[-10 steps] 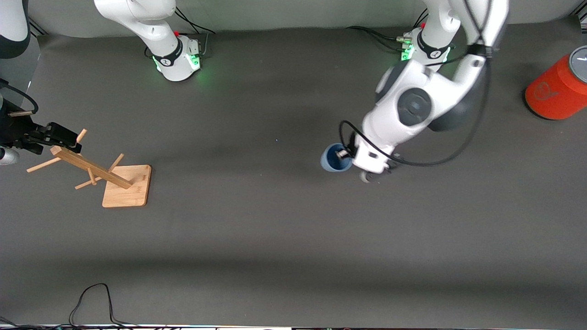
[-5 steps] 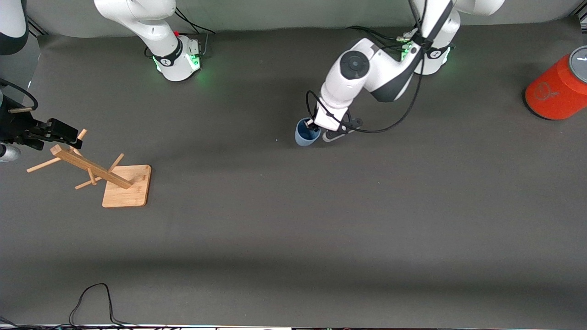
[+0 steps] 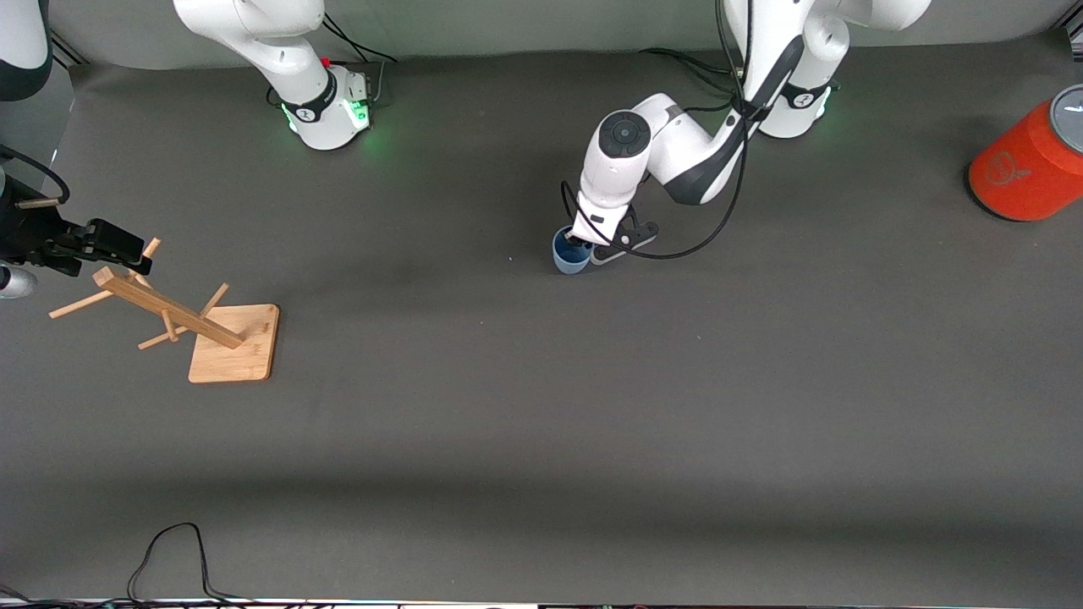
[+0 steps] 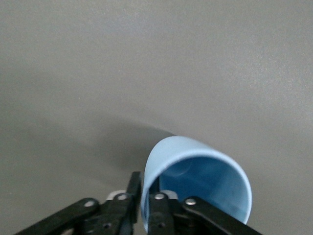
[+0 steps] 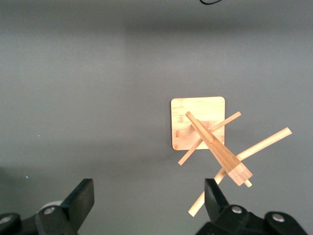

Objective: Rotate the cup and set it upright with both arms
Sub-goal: 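Open the left gripper and release the upright blue cup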

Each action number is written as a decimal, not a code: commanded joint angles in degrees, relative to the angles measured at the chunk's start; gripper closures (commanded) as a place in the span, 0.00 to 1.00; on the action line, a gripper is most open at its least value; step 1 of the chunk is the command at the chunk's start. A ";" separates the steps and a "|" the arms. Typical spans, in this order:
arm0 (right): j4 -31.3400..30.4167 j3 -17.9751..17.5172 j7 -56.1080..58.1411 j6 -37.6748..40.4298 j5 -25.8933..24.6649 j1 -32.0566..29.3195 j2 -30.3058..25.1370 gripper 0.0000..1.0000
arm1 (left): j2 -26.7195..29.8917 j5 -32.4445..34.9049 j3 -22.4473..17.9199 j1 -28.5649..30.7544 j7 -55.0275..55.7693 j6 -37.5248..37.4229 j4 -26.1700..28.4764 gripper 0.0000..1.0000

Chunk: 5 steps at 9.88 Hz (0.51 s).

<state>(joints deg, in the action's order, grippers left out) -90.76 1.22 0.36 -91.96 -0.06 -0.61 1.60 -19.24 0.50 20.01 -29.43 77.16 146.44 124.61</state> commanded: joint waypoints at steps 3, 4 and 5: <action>-0.56 0.19 -0.71 0.38 0.50 0.09 -0.72 0.00 | 3.24 1.00 -0.76 0.08 2.55 -13.39 -5.66 0.00; -0.56 0.19 -0.62 0.38 0.50 0.09 -0.64 0.00 | 4.29 1.08 -1.03 1.21 1.95 -19.81 -9.18 0.00; -0.56 0.19 -0.62 0.29 0.50 0.09 -0.64 0.00 | 6.22 1.26 -1.20 3.48 1.68 -23.70 -11.91 0.00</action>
<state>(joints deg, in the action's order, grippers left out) -90.79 1.22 0.36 -91.92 -0.06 -0.64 1.62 -15.95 0.67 19.04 -28.15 78.15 128.62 116.00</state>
